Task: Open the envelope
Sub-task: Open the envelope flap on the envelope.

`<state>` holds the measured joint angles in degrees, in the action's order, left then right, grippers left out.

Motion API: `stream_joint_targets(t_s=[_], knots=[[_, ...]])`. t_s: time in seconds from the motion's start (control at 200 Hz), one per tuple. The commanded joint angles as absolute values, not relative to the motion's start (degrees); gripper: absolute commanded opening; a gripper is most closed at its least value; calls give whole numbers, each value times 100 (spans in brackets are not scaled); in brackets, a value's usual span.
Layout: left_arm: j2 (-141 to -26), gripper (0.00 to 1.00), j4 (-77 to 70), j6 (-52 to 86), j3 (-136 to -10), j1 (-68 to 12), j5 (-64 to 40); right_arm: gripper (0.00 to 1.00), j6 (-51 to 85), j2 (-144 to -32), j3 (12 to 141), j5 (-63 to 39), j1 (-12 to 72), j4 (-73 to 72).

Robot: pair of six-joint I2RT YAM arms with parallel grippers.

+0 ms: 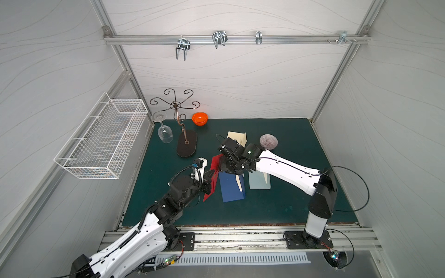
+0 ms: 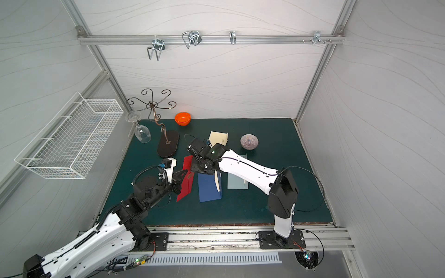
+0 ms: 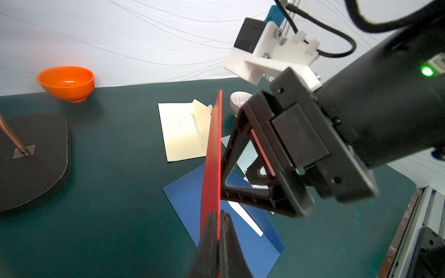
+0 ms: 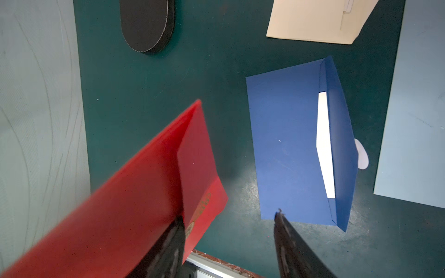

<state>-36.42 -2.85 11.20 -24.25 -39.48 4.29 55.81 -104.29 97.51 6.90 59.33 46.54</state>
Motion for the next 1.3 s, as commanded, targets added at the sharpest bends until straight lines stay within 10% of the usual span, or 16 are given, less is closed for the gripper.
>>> stream_joint_targets(t_s=[0.0, 1.296], knots=[[-3464, 0, -850, 1318, -2564, -3987, 422, 60, 5735, -10367, 9552, 526, 5892, 4342], [-3340, 0, -1070, 1773, -2431, -3986, 470, 49, 5999, -10380, 9355, 464, 5774, 4368]])
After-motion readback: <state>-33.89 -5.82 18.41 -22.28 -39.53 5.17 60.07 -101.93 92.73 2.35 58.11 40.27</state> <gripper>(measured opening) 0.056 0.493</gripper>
